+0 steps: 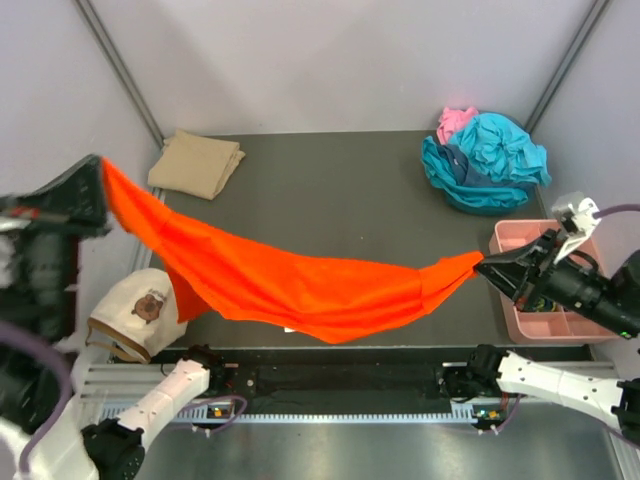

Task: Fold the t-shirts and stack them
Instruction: Flatten out the tshirt

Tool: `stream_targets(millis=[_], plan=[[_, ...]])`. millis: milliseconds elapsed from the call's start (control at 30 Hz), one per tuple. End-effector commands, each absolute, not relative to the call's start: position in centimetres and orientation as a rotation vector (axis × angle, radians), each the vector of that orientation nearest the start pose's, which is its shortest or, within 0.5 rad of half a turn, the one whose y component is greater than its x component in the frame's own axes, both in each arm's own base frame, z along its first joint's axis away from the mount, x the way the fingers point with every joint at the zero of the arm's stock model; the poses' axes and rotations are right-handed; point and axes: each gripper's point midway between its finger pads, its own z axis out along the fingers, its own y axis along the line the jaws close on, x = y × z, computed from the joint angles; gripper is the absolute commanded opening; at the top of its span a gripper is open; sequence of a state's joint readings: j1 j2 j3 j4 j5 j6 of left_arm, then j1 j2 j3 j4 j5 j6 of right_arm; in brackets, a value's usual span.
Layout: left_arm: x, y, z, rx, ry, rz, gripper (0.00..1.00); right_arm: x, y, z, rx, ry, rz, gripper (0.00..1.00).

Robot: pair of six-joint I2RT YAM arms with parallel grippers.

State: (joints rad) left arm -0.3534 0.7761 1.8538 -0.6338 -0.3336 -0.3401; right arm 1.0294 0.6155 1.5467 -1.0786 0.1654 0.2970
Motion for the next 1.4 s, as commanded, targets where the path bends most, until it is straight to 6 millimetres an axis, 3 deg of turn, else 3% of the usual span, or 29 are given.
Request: stream_targets(millis=[0,67,100,167,200,233,267,300,333,367,400,433,467,500,533,567,600,667,700,867,1100,1233,1300,1333,1367], plan=[[29.4,-4.7,55.3,-0.315,1.302,-0.295,0.0,14.5,10.3,41.4,-0.3,1.725,0.543,0.0],[33.9,-6.1,53.2,-0.316,1.34,-0.265,0.0,17.4,10.4,39.1,-0.245,1.769,0.352,0.0],[38.4,-7.6,51.1,-0.309,1.38,-0.241,0.0,18.5,10.8,39.2,-0.214,1.75,0.309,0.0],[43.0,-8.9,48.6,-0.298,1.431,-0.205,0.0,21.0,12.0,36.8,-0.195,1.791,0.169,0.0],[47.4,-10.4,46.0,-0.287,1.473,-0.187,0.0,22.1,12.9,36.6,-0.158,1.786,0.175,0.0],[49.5,-11.2,44.5,-0.286,1.494,-0.186,0.0,22.8,13.6,35.0,-0.155,1.818,0.171,0.0],[51.4,-11.8,44.6,-0.286,1.482,-0.199,0.0,24.3,14.1,33.3,-0.13,1.868,0.164,0.0],[55.1,-13.0,39.5,-0.278,1.561,-0.17,0.0,24.9,14.5,32.3,-0.086,1.895,0.194,0.0],[57.0,-13.6,38.1,-0.286,1.56,-0.18,0.0,25.8,15.2,30.8,-0.071,1.906,0.21,0.0],[58.8,-14.1,38.7,-0.292,1.517,-0.204,0.0,26.5,15.1,29.6,-0.047,1.92,0.185,0.0],[62.1,-15.6,33.0,-0.27,1.594,-0.197,0.0,27.1,15.6,28.2,-0.044,1.941,0.158,0.0],[63.7,-16.3,31.1,-0.268,1.612,-0.211,0.0,27.5,15.8,26.8,-0.045,1.966,0.132,0.0],[65.2,-17.1,33.3,-0.261,1.56,-0.257,0.0,27.8,15.8,25.8,-0.041,1.989,0.092,0.0],[67.7,-18.3,27.0,-0.242,1.648,-0.254,0.0,28.3,16.2,24.3,-0.034,2.033,0.062,0.0],[68.7,-19.4,25.9,-0.222,1.655,-0.297,0.0,28.3,16.4,23.6,-0.038,2.05,0.055,0.0],[69.5,-20.0,26.5,-0.217,1.623,-0.328,0.0,28.4,16.8,23.0,-0.043,2.065,0.066,0.0],[70.4,-20.6,23.0,-0.213,1.658,-0.336,0.0,28.3,17.0,22.2,-0.031,2.081,0.072,0.0],[71.1,-21.3,21.7,-0.219,1.637,-0.376,0.0,28.4,17.5,21.2,-0.029,2.102,0.08,0.0],[71.3,-21.4,20.1,-0.218,1.655,-0.372,0.0,28.3,17.4,20.7,-0.014,2.112,0.073,0.0],[71.2,-21.5,17.9,-0.222,1.67,-0.387,0.0,28.4,17.4,19.3,0.003,2.148,0.046,0.0],[71.4,-21.4,17.3,-0.243,1.666,-0.412,0.02,28.3,16.5,18.9,0.044,2.155,-0.007,0.0],[71.5,-20.7,17.5,-0.257,1.663,-0.414,0.24,28.1,14.6,18.5,0.132,2.146,-0.107,0.0],[71.5,-20.0,18.3,-0.281,1.655,-0.402,0.48,27.9,13.6,18.5,0.235,2.134,-0.138,0.0],[71.3,-19.5,17.5,-0.294,1.676,-0.389,0.73,27.4,12.2,18.3,0.262,2.129,-0.215,0.0],[71.0,-19.1,19.1,-0.302,1.656,-0.394,0.97,27.2,11.8,18.1,0.326,2.116,-0.222,0.0]])
